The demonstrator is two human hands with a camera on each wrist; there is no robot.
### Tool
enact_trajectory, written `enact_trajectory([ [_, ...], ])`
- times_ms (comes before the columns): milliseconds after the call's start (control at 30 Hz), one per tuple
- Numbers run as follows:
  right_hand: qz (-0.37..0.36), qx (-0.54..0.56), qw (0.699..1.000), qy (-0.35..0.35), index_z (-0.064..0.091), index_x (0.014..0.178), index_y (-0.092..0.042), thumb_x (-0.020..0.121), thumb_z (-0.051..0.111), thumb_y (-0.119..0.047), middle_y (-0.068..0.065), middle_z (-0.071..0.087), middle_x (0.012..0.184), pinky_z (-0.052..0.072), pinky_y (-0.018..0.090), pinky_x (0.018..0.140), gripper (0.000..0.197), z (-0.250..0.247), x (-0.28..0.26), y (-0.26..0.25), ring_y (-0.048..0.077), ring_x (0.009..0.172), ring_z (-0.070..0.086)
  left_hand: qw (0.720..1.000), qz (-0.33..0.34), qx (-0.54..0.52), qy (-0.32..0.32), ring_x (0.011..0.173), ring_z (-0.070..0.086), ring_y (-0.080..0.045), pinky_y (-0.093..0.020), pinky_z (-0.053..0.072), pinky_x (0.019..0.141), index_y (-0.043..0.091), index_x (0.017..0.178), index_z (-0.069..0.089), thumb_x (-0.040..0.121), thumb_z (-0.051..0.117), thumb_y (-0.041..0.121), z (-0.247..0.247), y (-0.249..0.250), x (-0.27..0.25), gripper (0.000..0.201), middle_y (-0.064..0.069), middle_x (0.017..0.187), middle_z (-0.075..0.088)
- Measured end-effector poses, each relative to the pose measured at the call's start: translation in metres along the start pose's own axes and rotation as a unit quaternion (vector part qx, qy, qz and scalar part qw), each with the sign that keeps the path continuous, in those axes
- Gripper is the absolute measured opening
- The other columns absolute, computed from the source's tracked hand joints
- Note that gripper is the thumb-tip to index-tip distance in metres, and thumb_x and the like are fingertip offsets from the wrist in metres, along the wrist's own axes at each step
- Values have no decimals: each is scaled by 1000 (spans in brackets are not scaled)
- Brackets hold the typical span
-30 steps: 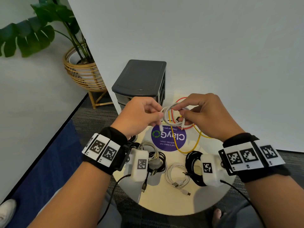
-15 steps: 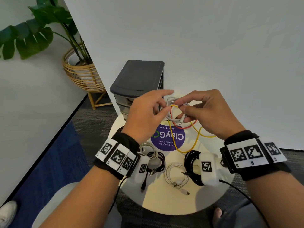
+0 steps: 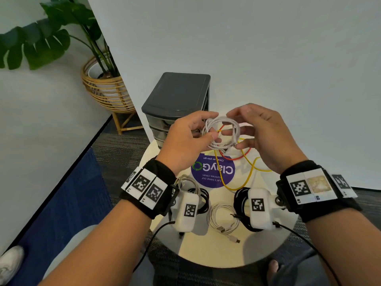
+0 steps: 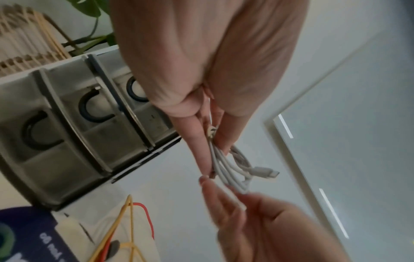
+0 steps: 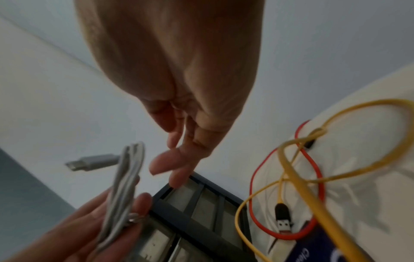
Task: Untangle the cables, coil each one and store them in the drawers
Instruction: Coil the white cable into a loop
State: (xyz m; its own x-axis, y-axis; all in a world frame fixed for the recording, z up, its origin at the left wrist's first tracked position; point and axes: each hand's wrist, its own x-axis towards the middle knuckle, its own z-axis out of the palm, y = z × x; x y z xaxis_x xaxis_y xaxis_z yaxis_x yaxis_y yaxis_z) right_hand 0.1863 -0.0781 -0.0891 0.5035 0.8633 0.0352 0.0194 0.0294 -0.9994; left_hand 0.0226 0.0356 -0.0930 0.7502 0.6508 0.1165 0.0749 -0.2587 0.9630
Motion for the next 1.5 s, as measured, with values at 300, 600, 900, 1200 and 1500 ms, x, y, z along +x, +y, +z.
enact_trajectory([
  [300, 52, -9, 990, -130, 72, 115, -13, 90, 69, 1, 9, 77, 106, 62, 29, 74, 29, 3, -1, 20, 26, 95, 75, 989, -36, -126, 65, 107, 72, -28, -48, 63, 82, 16, 130, 67, 92, 70, -1, 8, -1, 2, 42, -9, 115, 73],
  [600, -37, -142, 988, -57, 75, 107, -19, 92, 73, -19, 3, 75, 78, 55, 29, 62, 15, 10, 1, 23, 30, 71, 71, 993, -19, -92, 64, 105, 72, -21, -49, 62, 85, 17, 133, 67, 93, 72, 5, 10, 4, 8, 42, -5, 113, 74],
  [900, -90, -261, 959, -66, 74, 99, -16, 99, 63, -27, -1, 71, 78, 49, 24, 61, 15, 7, 3, 25, 18, 63, 70, 991, -34, -108, 69, 88, 75, -19, -32, 62, 73, 11, 124, 71, 98, 66, 11, -5, 16, 8, 26, -12, 96, 76],
  [1200, -39, -283, 953, -103, 77, 97, -21, 96, 68, -23, -4, 74, 79, 49, 19, 57, 9, -2, 1, 24, 14, 69, 71, 995, -23, -68, 73, 86, 75, -19, -37, 64, 70, 16, 124, 72, 97, 66, 7, -3, 14, 5, 29, -11, 94, 75],
  [1500, 21, -188, 978, -89, 68, 120, -24, 98, 64, -16, 3, 75, 90, 59, 33, 62, 23, 1, 3, 13, 20, 76, 73, 988, -108, 105, -41, 79, 75, -17, -36, 64, 65, 18, 116, 75, 96, 68, 11, -16, -10, -2, 22, -2, 84, 77],
])
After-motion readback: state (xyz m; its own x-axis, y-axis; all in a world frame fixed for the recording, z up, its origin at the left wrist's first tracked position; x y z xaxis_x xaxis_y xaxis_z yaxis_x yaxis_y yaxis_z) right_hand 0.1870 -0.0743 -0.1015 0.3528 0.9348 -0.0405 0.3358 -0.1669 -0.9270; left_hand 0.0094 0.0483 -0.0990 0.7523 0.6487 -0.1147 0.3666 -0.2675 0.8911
